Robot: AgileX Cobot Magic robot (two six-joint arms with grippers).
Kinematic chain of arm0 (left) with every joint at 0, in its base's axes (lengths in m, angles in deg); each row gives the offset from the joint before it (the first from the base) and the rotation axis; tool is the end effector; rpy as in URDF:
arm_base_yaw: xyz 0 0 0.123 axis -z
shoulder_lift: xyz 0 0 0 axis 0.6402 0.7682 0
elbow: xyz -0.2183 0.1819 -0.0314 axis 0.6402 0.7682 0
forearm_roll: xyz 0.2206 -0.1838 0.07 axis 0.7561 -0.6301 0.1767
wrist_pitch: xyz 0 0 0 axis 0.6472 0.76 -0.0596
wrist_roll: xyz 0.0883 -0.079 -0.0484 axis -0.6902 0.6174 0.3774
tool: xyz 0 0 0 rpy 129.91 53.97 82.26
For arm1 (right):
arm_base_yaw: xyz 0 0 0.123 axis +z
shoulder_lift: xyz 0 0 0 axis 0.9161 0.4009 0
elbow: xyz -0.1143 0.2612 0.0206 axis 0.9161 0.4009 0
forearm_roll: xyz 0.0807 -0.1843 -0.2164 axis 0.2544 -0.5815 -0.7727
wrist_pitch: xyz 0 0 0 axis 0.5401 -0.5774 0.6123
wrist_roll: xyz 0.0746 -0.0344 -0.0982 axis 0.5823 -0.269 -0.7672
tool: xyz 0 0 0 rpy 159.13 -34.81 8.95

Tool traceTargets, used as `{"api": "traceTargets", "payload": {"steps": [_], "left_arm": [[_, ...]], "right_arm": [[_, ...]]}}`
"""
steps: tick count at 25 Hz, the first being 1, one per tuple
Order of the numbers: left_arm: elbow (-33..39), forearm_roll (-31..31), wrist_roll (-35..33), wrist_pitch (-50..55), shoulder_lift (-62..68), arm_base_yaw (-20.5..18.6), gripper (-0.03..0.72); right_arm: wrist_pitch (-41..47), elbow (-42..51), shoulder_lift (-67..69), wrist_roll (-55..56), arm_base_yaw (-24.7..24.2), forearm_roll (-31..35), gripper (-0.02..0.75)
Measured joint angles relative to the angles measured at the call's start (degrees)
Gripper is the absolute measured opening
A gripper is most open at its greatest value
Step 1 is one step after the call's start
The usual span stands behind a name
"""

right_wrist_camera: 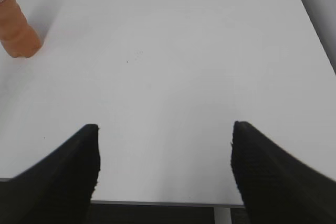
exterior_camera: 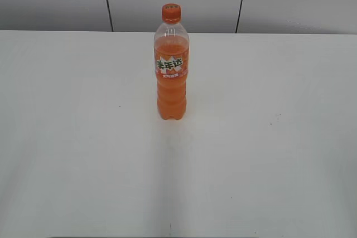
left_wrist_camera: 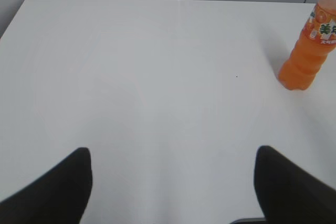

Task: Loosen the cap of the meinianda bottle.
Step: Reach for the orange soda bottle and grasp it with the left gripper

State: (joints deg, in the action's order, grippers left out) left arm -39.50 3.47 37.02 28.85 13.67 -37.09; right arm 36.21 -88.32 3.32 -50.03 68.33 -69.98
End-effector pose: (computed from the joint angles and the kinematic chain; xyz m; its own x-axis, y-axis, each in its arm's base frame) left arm 0.0601 -0.0028 0.2931 -0.4284 -0.0525 -0.9020 0.0163 0.9977 -0.0659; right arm 0.0621 0.0116 0.2818 -0.4636 -0.0554 -0.8843 -0.1175 0.9931 -0.0007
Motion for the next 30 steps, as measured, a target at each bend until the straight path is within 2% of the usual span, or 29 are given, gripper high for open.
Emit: {"api": "traceTargets", "payload": {"steps": [12,16,20,24,30], "left_arm": [[0.0,0.6,0.0,-0.2,0.0,0.0,0.572],[-1.3,0.0,-0.8,-4.0,0.0,0.0,0.572],[-3.5,0.6,-3.9,-11.9,3.6,0.0,0.572],[-4.0,0.3,-6.9,-24.5,12.1,0.0,0.572],[-4.1,0.9,-7.6,-50.3,30.8,0.0,0.572]], "right_arm": [[0.0,0.0,0.0,0.0,0.0,0.0,0.585],[0.0,0.0,0.0,0.0,0.0,0.0,0.585],[0.0,0.0,0.0,0.0,0.0,0.0,0.585],[0.0,0.0,0.0,0.0,0.0,0.0,0.585],[0.0,0.0,0.0,0.0,0.0,0.0,0.585]]}}
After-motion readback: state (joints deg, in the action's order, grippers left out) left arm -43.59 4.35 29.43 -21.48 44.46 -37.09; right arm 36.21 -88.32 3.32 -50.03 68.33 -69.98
